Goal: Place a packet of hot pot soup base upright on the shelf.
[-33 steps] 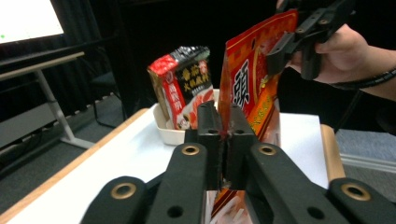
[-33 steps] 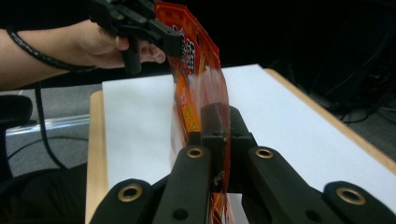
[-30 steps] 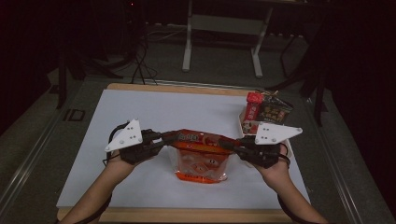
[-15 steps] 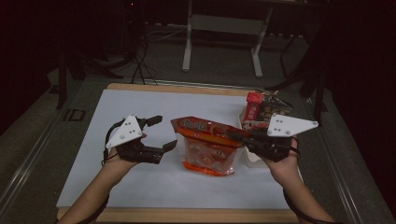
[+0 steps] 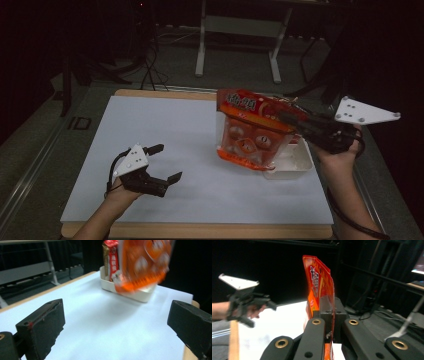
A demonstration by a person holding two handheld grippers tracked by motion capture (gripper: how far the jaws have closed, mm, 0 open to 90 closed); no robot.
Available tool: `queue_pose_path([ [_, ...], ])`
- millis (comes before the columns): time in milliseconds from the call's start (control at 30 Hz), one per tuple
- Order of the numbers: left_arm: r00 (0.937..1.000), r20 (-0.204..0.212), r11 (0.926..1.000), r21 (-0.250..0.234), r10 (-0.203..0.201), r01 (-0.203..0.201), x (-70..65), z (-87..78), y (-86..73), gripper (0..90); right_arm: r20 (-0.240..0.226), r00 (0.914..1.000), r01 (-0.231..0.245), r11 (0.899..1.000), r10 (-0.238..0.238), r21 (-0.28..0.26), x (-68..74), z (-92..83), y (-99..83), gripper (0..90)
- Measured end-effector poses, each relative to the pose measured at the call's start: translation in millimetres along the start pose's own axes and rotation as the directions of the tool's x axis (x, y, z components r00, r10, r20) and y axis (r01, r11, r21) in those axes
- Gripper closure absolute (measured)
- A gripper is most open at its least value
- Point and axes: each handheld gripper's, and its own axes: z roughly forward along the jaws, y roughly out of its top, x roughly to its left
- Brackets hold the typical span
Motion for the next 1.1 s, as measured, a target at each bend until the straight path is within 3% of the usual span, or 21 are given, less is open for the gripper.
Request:
queue_pose_path([
  [167,1.0,0.007,0.9998,0.017,0.0,0.0,-4.7,2.1,-15.3,2.0,0.062,0.998,0.008,1.0,-0.007,-0.009,-16.3,-16.3,3.0,90.0],
  [233,0.9999,0.008,0.9999,0.0,-0.014,0.014,-4.4,1.2,-19.2,2.0,0.076,0.9971,-0.002,1.0,0.003,-0.013,-23.6,-22.9,2.0,90.0],
  [467,0.9996,-0.023,0.9999,0.001,-0.014,0.014,-2.9,1.5,-29.6,2.0,0.134,0.9908,-0.023,1.0,0.023,-0.001,-45.7,-41.7,-11.2,90.0],
  [600,0.9991,-0.027,0.9995,0.002,-0.033,0.033,-1.6,2.6,-36.7,2.1,0.154,0.9874,-0.037,0.999,0.034,0.012,-54.5,-49.8,-21.8,90.0],
  [800,0.9989,-0.039,0.9996,0.014,-0.026,0.026,-1.0,3.8,-40.7,2.1,0.181,0.9821,-0.057,0.998,0.05,0.031,-66.0,-57.5,-37.7,90.0],
  [1100,0.9983,-0.039,0.999,0.008,-0.043,0.044,1.7,5.0,-43.9,2.0,0.194,0.9789,-0.078,0.995,0.066,0.055,-79.7,-56.4,-53.5,90.0],
])
